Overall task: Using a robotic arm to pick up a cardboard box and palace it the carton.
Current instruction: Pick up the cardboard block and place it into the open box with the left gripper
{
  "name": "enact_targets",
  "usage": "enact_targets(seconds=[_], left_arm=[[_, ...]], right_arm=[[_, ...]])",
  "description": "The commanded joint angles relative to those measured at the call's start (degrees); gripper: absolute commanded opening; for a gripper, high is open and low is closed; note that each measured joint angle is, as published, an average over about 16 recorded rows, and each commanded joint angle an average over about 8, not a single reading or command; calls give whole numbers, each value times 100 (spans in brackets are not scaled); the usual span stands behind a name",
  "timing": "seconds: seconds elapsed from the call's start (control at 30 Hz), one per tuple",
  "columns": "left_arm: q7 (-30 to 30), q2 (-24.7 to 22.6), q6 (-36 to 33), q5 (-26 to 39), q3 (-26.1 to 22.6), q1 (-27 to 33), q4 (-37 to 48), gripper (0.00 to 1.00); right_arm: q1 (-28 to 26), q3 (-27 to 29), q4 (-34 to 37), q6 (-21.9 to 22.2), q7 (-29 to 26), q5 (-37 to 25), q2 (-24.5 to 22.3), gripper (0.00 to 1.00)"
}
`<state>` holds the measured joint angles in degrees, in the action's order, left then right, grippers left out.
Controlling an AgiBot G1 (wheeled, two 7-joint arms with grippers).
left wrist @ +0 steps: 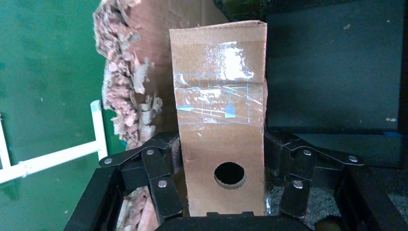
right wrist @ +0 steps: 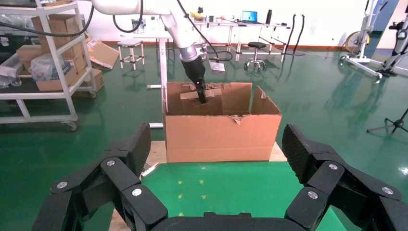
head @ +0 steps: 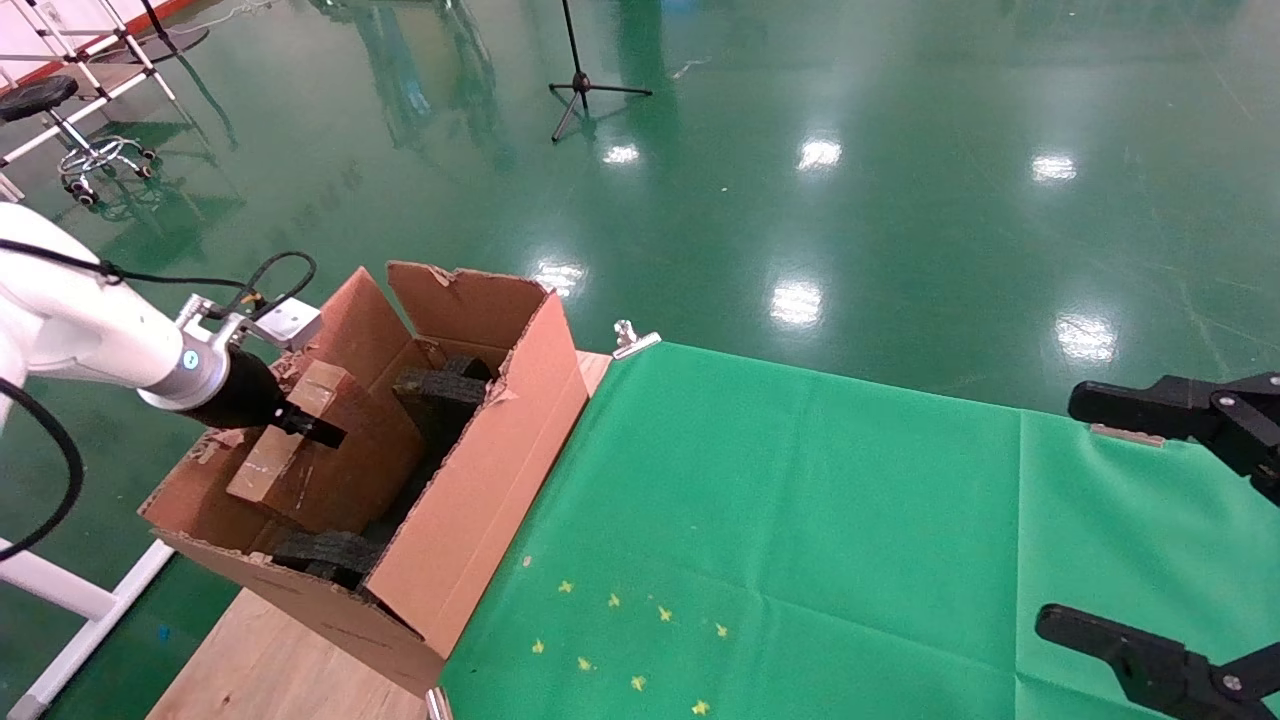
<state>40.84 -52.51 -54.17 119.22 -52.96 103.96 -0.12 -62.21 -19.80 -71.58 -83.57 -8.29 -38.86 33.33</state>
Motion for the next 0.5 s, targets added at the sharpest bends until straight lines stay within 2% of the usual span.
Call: enact_targets(seconds=[0.03,0.1,0.33,0.37,0.5], left_arm=[[27,-17,41,-11,7,-63,25,0],[25,-30,60,-46,32,-114,23,3],[-29,-47,114,-137,97,-235,11,91],[-32,-48,121,-142,100,-242,12,100],[-34,-44,116,-152,105,-247,12,100]], right_arm=[[0,0,0,0,0,0,0,100],[0,0,0,0,0,0,0,100],[1,0,1,1,0,1,-1,100],[1,0,1,1,0,1,-1,100],[2,0,1,1,0,1,-1,100]])
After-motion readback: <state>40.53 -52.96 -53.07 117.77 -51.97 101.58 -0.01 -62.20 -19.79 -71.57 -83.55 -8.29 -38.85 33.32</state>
